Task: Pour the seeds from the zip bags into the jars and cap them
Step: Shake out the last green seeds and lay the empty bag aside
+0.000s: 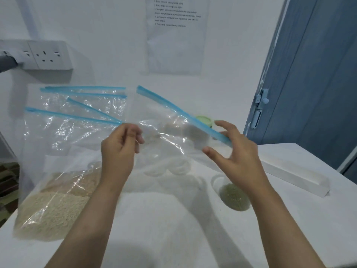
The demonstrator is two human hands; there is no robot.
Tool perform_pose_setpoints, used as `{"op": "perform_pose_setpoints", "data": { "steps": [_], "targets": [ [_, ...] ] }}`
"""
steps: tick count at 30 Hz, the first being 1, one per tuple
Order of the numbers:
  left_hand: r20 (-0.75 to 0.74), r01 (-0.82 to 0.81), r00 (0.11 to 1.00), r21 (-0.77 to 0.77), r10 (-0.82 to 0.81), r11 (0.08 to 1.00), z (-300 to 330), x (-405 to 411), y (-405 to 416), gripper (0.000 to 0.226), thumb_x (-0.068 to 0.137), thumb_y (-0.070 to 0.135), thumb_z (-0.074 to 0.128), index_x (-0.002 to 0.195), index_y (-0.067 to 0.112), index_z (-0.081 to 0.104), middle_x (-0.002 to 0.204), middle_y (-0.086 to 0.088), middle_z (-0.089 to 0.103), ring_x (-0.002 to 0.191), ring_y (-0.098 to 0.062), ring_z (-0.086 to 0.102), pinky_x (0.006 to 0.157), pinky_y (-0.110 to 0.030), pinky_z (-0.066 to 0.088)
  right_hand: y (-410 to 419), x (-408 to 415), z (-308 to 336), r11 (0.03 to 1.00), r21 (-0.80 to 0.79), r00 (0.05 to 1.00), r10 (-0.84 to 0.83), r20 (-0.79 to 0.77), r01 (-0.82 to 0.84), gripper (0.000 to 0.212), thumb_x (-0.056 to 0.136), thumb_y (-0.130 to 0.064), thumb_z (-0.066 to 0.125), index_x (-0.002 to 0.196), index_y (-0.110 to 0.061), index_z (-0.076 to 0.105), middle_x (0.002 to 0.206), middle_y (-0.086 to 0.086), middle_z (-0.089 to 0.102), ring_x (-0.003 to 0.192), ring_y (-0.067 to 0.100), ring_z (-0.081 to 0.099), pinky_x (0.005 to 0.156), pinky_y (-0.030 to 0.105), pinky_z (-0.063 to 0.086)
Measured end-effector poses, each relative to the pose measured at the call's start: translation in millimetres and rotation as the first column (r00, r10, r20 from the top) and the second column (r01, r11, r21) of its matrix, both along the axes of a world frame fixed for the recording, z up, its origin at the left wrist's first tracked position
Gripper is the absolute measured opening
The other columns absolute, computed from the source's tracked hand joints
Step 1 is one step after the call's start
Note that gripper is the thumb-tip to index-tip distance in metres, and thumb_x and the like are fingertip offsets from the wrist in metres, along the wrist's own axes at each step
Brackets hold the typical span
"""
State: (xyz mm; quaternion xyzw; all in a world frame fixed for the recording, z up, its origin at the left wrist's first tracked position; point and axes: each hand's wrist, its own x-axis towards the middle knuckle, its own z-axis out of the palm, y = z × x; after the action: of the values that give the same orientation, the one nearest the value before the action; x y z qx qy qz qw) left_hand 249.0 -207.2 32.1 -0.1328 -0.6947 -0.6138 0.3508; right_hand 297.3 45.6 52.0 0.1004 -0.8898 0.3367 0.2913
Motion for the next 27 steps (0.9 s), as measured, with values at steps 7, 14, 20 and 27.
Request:
{"op": "perform_pose_setpoints", "data": {
  "steps": [7,14,20,27],
  "targets": [
    [0.045,-0.016,0.999,0.235,0.005,0.972,5.1,0.4,-12.9,0.031,0.106,0.015,0.043,0.082,0.020,0.060,0.063,0.012,0.061,0.050,-0.004,0.047,0.054,-0.016,0.040,-14.1,-11.5,-50.7,0.731,-0.680,0.957,0.236,0.169,-0.060,0.068,0.072,-0.089,0.046,0.131,-0.056,0.045,0.128,-0.022,0.060,0.126,0.004,0.052,0.114,0.042,0.038],
    [0.181,0.021,0.979,0.358,-0.091,0.933,18.5,12.8,-9.6,0.030,0.106,0.018,0.046,0.079,0.014,0.060,0.060,0.012,0.059,0.050,-0.004,0.042,0.051,-0.013,0.036,-23.2,-1.1,-30.8,0.795,-0.570,0.978,0.175,-0.111,-0.207,0.024,0.098,-0.028,0.060,0.085,-0.010,0.070,0.077,-0.001,0.070,0.076,0.010,0.064,0.076,0.029,0.051],
    [0.241,0.106,0.942,0.447,-0.234,0.888,20.4,25.6,24.6,0.036,0.104,0.021,0.049,0.073,0.021,0.067,0.061,0.009,0.063,0.055,-0.006,0.054,0.064,-0.026,0.038,7.1,32.1,2.1,0.767,-0.601,0.972,0.131,-0.194,-0.223,0.015,0.101,-0.018,0.052,0.102,-0.009,0.064,0.063,0.010,0.062,0.046,0.020,0.049,0.045,0.024,0.040],
    [0.290,0.158,0.915,0.378,-0.279,0.912,9.1,20.5,105.6,0.027,0.104,0.023,0.048,0.081,0.024,0.063,0.060,0.015,0.063,0.053,0.003,0.052,0.063,-0.019,0.041,85.1,34.5,-3.7,0.791,-0.611,0.993,-0.038,-0.112,-0.039,0.014,0.101,-0.018,0.056,0.098,-0.027,0.065,0.062,0.008,0.063,0.044,0.017,0.047,0.046,0.020,0.040]
  ]
}}
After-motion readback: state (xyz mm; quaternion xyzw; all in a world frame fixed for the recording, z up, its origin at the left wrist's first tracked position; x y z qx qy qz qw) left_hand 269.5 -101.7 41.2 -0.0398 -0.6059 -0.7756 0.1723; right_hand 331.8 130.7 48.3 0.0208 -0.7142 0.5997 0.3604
